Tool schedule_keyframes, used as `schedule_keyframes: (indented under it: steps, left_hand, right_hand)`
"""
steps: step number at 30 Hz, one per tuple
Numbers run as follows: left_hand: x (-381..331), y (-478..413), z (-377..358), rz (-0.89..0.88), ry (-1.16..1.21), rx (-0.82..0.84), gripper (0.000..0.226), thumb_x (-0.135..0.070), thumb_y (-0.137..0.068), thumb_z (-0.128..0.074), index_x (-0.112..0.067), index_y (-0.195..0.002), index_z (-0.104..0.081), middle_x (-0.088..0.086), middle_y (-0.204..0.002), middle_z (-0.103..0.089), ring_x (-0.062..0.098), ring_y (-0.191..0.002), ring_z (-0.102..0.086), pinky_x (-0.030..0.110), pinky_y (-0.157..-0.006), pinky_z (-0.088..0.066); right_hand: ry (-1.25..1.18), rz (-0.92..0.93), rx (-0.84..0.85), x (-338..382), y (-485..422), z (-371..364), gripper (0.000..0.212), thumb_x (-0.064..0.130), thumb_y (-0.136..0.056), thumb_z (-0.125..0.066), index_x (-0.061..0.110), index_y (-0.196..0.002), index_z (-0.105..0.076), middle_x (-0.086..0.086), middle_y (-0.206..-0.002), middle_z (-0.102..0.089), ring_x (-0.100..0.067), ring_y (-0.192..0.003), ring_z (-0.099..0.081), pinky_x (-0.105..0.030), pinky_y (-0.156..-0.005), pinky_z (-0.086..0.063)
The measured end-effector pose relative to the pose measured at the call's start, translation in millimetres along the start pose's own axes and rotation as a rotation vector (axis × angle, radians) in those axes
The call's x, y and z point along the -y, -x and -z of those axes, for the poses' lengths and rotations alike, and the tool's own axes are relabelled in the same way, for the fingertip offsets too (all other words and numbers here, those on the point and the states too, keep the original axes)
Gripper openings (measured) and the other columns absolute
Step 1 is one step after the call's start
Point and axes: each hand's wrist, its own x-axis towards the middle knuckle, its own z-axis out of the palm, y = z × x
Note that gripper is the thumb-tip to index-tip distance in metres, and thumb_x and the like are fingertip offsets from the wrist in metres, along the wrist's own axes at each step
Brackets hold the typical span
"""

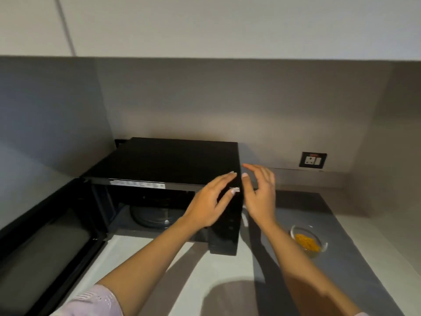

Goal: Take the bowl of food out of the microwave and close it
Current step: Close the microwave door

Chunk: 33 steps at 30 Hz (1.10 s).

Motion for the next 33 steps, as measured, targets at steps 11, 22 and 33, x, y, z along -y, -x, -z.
schedule_keyframes:
  steps: [11, 22, 33]
  left_hand:
    - [79.4, 56.4, 131.3, 0.433, -0.698, -0.011, 0.061, -0.048, -0.097, -0.04, -0.02, -0.149, -0.03, 0.005, -0.159, -0.025, 0.025, -0.149, -0.015, 0.051, -0.119, -0.005]
    - [129.4, 126.0, 216.9, 0.922, -0.927, 0.05, 0.078, -0.055, -0.093, -0.04, -0.013, -0.153, -0.011, 0.02, -0.161, -0.007, 0.038, -0.149, 0.0, 0.056, -0.119, 0.001]
    - [128.3, 125.9, 227.8, 1.158, -0.961, 0.072, 0.101, -0.065, -0.084, -0.049, -0.001, -0.15, -0.007, 0.026, -0.156, -0.017, 0.05, -0.14, -0.019, 0.061, -0.113, -0.019]
  right_hand:
    - [0.168, 0.174, 0.643, 76.3, -3.6, -141.5, 0.053, 0.035, -0.094, -0.053, 0.025, -0.144, -0.039, 0.003, -0.15, -0.043, -0.013, -0.141, -0.032, -0.038, -0.119, -0.017]
    - [0.467, 0.255, 0.822, 69.2, 0.1, -199.6, 0.069, 0.044, -0.096, -0.045, 0.019, -0.153, -0.016, 0.0, -0.162, -0.014, -0.018, -0.15, -0.011, -0.037, -0.12, -0.005]
    - [0.463, 0.315, 0.81, 63.3, 1.3, -199.6, 0.074, 0.042, -0.094, -0.05, 0.018, -0.154, -0.014, -0.001, -0.162, -0.014, -0.019, -0.15, -0.011, -0.036, -0.12, -0.007]
